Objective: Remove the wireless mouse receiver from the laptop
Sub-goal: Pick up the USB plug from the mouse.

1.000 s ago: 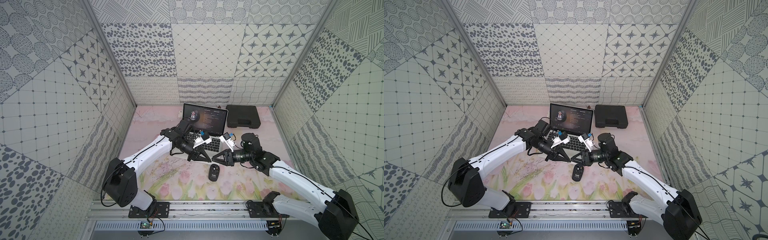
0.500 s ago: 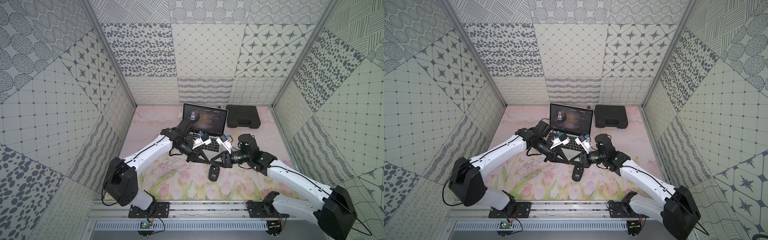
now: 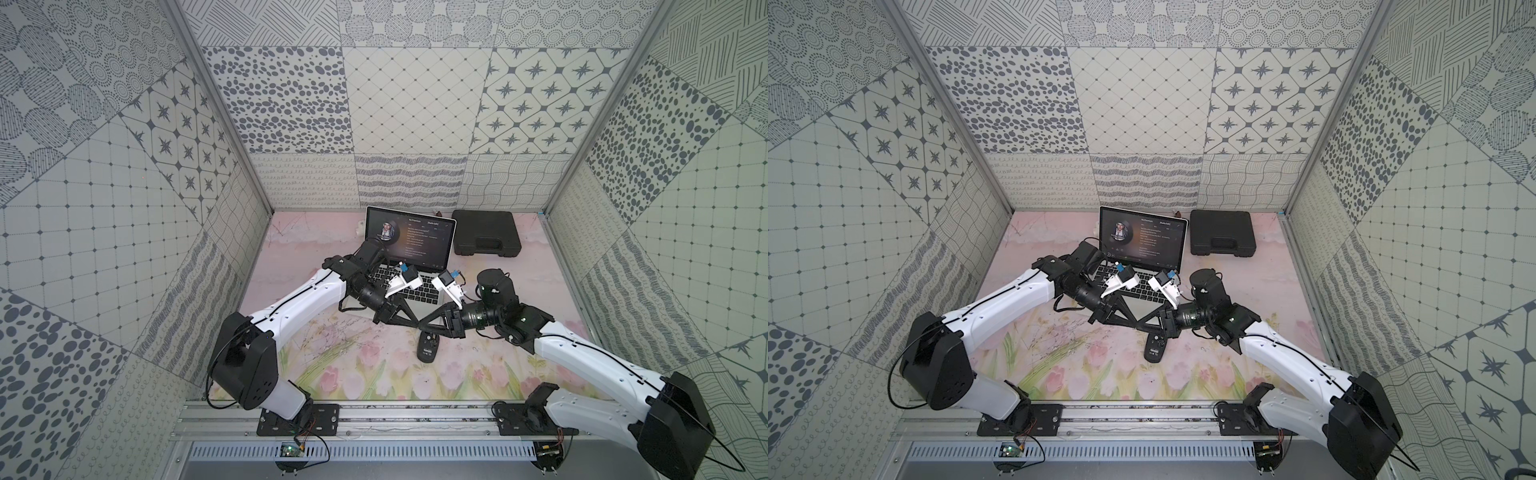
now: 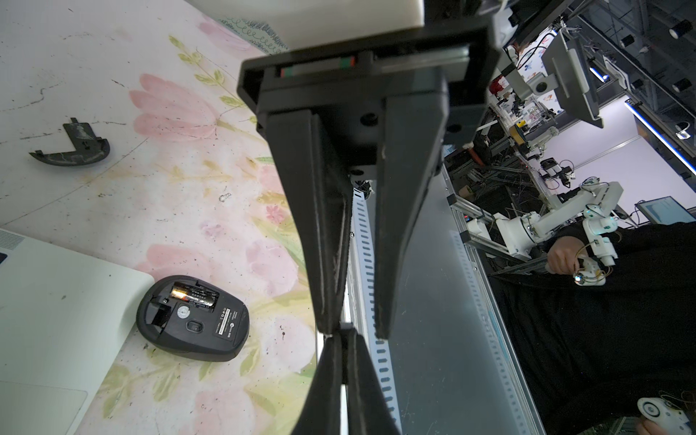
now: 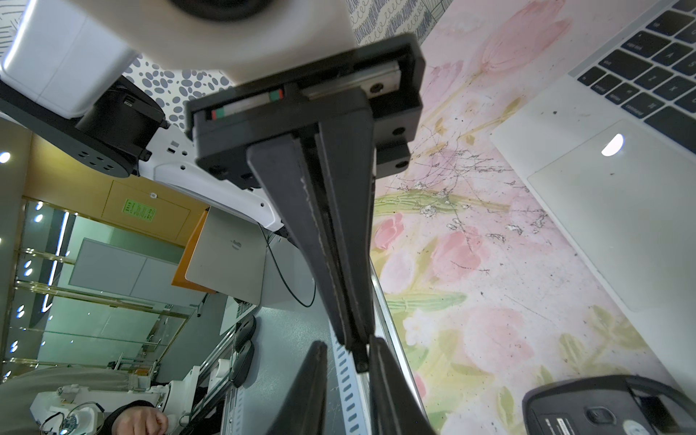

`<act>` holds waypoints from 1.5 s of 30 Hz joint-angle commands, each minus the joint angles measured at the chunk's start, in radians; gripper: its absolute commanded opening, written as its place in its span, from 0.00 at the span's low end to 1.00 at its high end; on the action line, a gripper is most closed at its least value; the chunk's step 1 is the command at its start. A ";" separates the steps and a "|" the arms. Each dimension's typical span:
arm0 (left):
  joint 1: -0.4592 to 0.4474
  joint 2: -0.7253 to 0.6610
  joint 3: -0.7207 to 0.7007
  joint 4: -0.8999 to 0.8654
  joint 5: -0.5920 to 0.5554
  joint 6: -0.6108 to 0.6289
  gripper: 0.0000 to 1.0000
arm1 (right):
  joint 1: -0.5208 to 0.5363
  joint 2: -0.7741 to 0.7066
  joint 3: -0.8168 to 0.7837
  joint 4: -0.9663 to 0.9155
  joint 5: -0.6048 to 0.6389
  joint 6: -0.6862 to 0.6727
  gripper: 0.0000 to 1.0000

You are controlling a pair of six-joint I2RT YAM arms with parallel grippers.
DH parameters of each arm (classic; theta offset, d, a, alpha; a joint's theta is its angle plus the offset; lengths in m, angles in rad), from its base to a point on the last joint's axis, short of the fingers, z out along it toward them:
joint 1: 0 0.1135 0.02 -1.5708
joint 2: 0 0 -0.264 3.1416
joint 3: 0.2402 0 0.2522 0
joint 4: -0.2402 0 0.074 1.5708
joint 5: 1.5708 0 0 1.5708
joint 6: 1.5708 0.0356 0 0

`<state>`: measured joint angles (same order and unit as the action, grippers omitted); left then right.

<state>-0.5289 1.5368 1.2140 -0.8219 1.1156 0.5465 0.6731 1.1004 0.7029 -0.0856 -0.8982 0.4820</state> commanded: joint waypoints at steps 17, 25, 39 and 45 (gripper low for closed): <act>0.015 0.008 0.019 -0.030 0.023 0.036 0.00 | 0.038 0.046 0.024 -0.039 0.006 -0.070 0.13; 0.017 0.014 0.018 -0.060 0.003 0.062 0.00 | 0.036 0.017 0.033 -0.043 0.012 -0.065 0.26; 0.012 0.023 0.022 -0.082 0.020 0.073 0.00 | 0.029 0.009 0.029 0.002 0.032 -0.048 0.20; 0.003 0.029 0.027 -0.098 0.029 0.087 0.00 | 0.030 0.019 0.027 0.033 0.039 -0.030 0.14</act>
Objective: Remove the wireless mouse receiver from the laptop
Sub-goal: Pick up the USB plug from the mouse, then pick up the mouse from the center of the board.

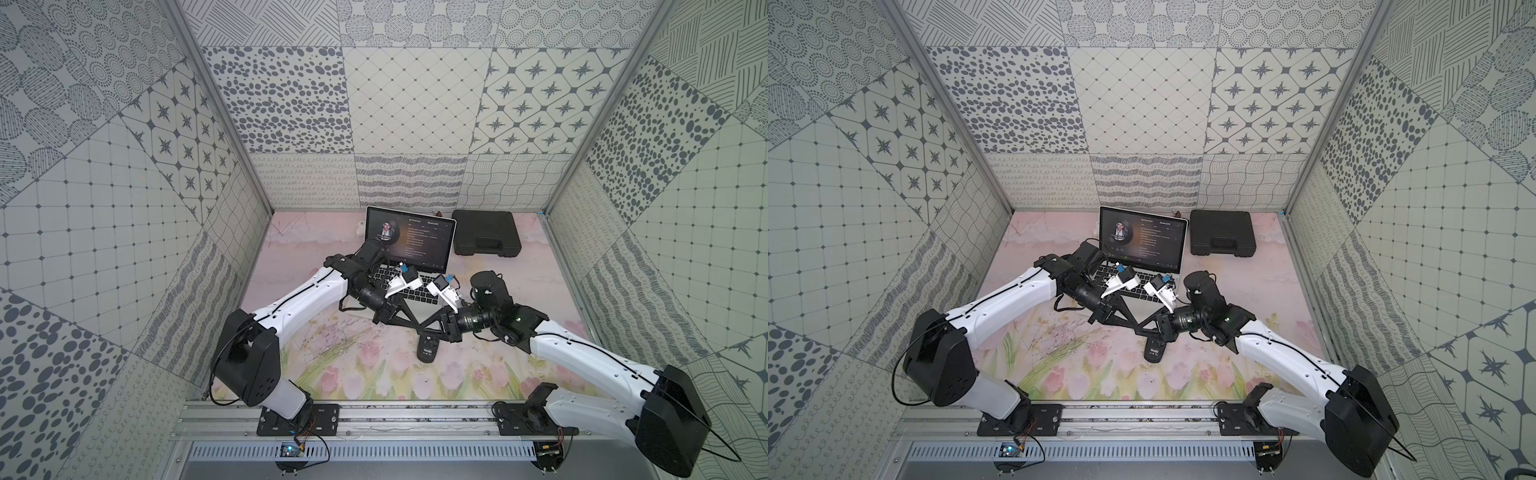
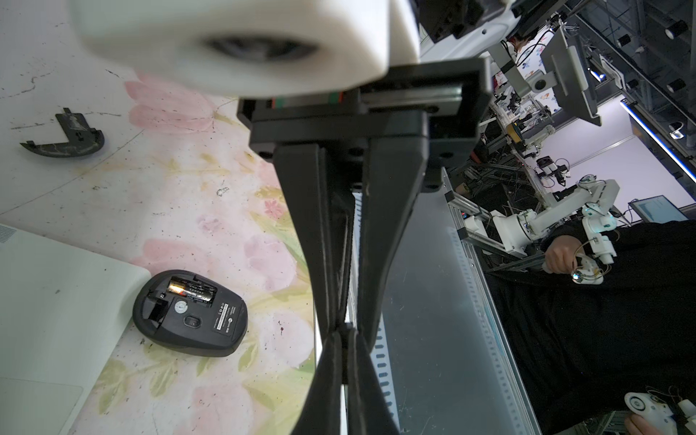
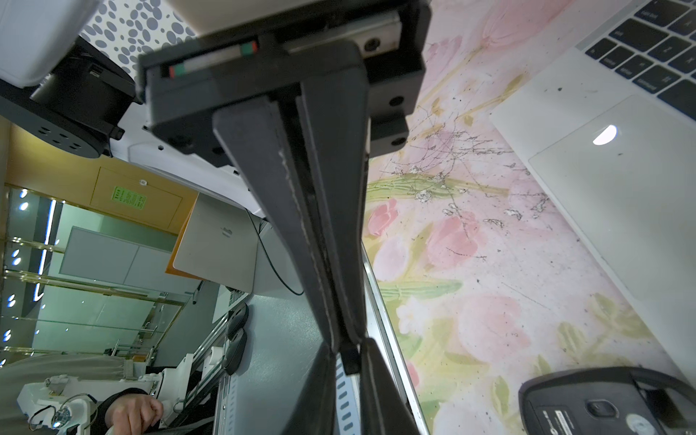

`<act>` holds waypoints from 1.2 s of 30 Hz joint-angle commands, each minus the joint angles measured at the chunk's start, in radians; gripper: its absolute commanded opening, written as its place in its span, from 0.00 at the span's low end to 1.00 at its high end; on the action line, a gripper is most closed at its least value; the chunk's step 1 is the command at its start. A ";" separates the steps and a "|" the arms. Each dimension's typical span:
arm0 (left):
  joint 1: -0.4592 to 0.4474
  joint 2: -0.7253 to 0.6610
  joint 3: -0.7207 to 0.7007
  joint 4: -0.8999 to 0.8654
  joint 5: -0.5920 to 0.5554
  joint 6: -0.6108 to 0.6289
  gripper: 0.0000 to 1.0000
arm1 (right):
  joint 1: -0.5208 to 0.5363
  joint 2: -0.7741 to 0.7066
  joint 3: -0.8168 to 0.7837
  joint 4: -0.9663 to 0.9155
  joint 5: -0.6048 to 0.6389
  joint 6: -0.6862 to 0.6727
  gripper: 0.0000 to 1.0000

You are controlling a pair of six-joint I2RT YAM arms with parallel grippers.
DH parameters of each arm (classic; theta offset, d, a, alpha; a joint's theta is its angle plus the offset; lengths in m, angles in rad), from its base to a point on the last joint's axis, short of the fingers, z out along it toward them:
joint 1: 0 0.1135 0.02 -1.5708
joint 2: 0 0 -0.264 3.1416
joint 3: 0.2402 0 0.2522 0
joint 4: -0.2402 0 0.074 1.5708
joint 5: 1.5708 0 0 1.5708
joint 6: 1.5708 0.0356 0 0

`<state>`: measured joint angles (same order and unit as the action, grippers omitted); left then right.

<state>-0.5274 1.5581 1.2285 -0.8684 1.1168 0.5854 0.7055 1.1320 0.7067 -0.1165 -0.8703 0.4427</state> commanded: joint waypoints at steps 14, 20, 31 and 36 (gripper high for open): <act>0.014 0.009 0.015 -0.012 -0.016 -0.017 0.41 | -0.002 -0.029 0.011 0.021 0.047 -0.012 0.00; 0.094 -0.094 -0.061 0.242 -0.118 -0.234 1.00 | -0.015 -0.043 -0.010 -0.020 0.096 -0.029 0.00; 0.175 -0.270 -0.438 0.980 -0.247 -0.992 1.00 | -0.032 -0.097 0.007 -0.256 0.283 -0.113 0.00; 0.157 -0.212 -0.513 1.106 -0.233 -1.196 1.00 | -0.012 -0.085 0.037 -0.400 0.405 -0.176 0.00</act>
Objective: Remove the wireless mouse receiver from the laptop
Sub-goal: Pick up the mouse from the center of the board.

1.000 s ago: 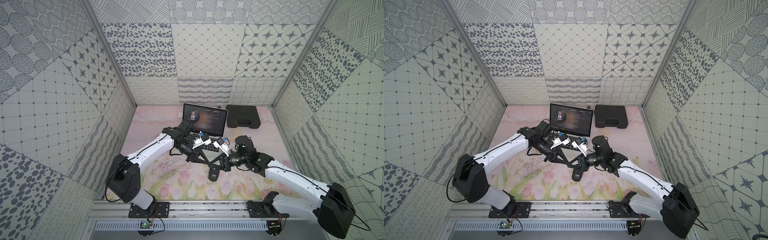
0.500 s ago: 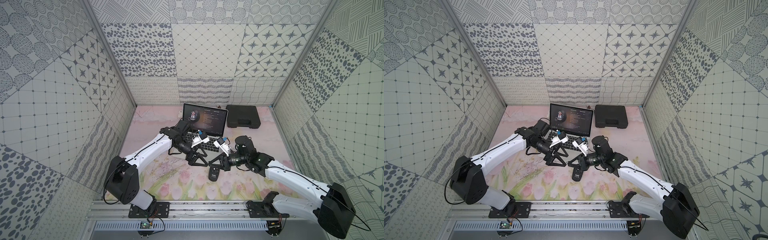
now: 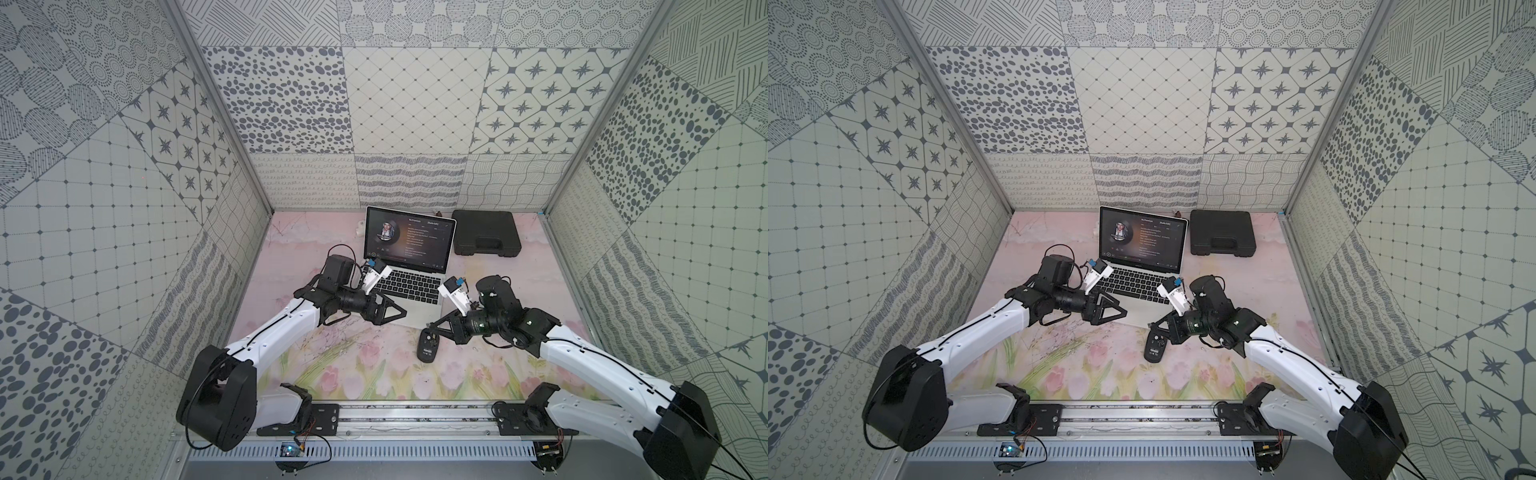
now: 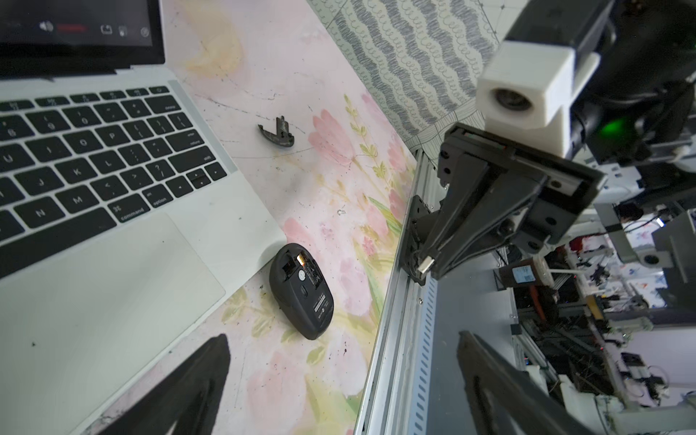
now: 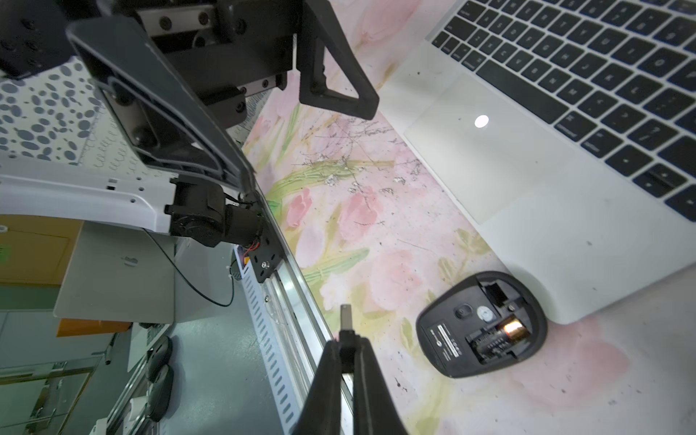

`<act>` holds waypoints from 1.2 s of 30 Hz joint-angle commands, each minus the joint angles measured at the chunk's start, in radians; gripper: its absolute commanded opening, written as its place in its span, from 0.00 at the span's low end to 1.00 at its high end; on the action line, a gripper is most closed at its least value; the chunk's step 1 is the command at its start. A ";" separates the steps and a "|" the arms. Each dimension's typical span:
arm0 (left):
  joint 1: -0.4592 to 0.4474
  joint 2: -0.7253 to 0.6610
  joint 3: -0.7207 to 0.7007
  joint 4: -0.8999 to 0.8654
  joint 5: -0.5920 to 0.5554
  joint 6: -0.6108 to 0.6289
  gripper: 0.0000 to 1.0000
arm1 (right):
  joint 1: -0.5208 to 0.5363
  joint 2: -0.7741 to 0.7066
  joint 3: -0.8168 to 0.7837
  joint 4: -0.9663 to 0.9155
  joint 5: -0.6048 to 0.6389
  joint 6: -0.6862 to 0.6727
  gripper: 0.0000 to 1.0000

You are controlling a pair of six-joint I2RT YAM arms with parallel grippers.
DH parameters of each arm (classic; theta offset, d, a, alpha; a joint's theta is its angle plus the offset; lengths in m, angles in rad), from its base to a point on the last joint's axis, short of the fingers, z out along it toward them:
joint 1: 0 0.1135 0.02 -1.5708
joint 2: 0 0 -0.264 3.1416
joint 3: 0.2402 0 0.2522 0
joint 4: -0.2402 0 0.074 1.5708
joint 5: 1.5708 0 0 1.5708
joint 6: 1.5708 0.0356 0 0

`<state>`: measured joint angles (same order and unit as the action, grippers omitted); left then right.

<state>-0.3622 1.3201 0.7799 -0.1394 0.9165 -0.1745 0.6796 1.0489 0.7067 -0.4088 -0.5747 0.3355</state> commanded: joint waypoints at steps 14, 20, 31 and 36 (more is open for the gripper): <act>-0.341 0.030 -0.182 0.102 -0.505 -0.296 1.00 | 0.115 0.100 0.078 -0.247 0.352 -0.127 0.00; -0.502 0.063 -0.255 0.237 -0.693 -0.360 0.99 | 0.094 0.124 0.080 -0.219 0.370 -0.091 0.00; -0.681 0.263 -0.179 0.292 -0.819 -0.415 0.99 | 0.049 0.083 0.078 -0.211 0.406 -0.066 0.00; -0.681 0.263 -0.155 0.302 -0.769 -0.382 0.99 | 0.036 0.065 0.059 -0.202 0.406 -0.052 0.00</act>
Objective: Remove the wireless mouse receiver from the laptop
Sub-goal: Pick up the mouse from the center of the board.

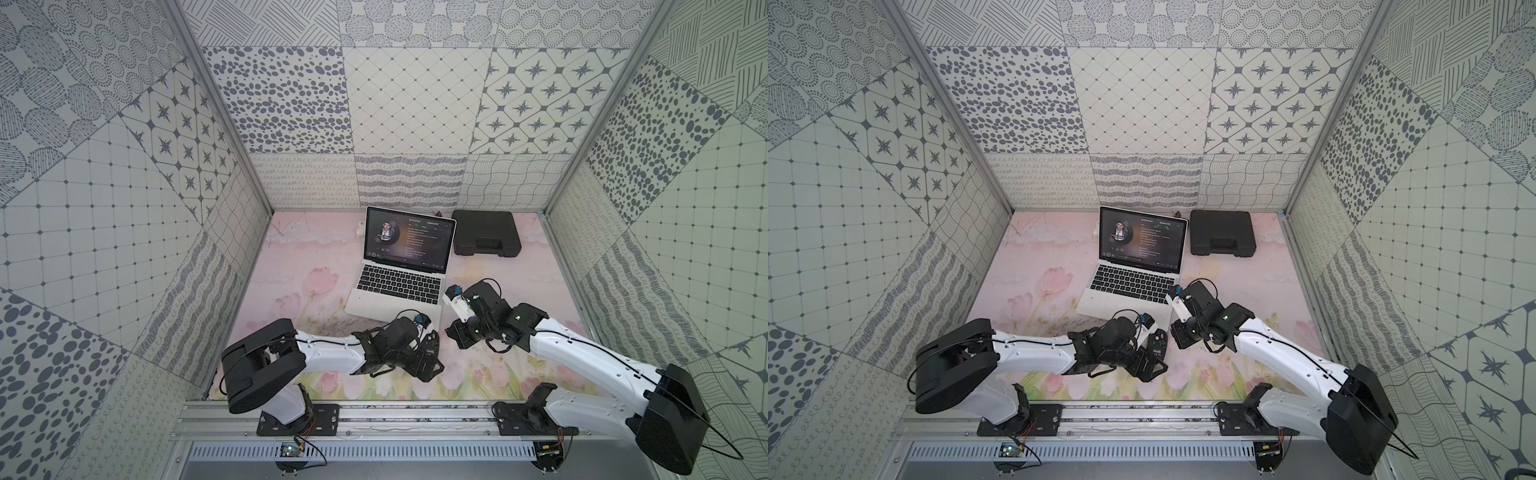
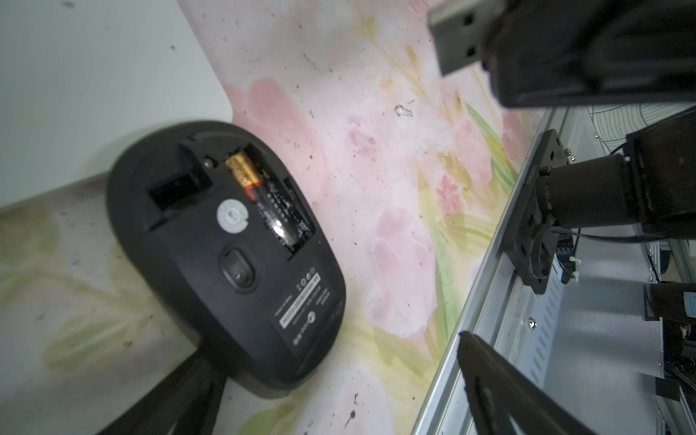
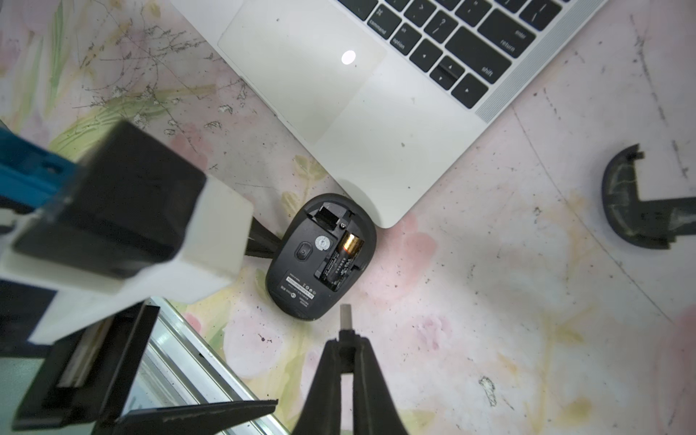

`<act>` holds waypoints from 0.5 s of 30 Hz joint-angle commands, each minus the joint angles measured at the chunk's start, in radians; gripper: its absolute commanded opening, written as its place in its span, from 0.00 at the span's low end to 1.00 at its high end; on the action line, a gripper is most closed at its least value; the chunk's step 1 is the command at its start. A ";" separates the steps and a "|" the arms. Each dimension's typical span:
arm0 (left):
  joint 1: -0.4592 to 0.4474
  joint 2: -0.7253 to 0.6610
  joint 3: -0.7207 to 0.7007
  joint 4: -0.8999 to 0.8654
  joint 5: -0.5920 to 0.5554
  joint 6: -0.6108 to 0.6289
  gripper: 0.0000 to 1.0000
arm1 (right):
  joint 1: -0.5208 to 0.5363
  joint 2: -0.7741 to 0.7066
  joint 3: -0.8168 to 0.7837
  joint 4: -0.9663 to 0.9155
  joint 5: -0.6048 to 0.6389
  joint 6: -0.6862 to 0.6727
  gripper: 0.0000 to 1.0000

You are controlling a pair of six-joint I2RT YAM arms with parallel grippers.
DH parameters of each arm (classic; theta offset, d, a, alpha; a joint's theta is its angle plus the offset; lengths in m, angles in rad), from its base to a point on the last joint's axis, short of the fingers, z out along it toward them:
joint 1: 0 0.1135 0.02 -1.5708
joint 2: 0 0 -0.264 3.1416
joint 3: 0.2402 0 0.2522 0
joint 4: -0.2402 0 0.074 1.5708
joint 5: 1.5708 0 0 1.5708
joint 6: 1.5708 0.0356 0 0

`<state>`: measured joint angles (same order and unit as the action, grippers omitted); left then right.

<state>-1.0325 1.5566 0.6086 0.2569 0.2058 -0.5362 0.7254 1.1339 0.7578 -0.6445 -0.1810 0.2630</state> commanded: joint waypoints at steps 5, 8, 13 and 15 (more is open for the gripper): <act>-0.011 0.040 0.052 -0.131 -0.003 -0.016 0.99 | -0.037 -0.041 -0.007 0.037 0.007 0.033 0.00; -0.004 0.009 0.021 -0.140 -0.028 -0.021 0.99 | -0.061 -0.054 -0.023 0.045 -0.006 0.047 0.00; 0.094 -0.108 -0.055 -0.135 -0.024 -0.065 1.00 | -0.078 -0.055 -0.041 0.075 -0.033 0.068 0.00; 0.131 -0.148 -0.053 -0.163 -0.030 -0.055 1.00 | -0.080 -0.051 -0.045 0.088 -0.042 0.073 0.00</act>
<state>-0.9649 1.4796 0.5766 0.1879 0.1963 -0.5682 0.6491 1.0920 0.7269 -0.6102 -0.2001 0.3134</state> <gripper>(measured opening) 0.995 0.095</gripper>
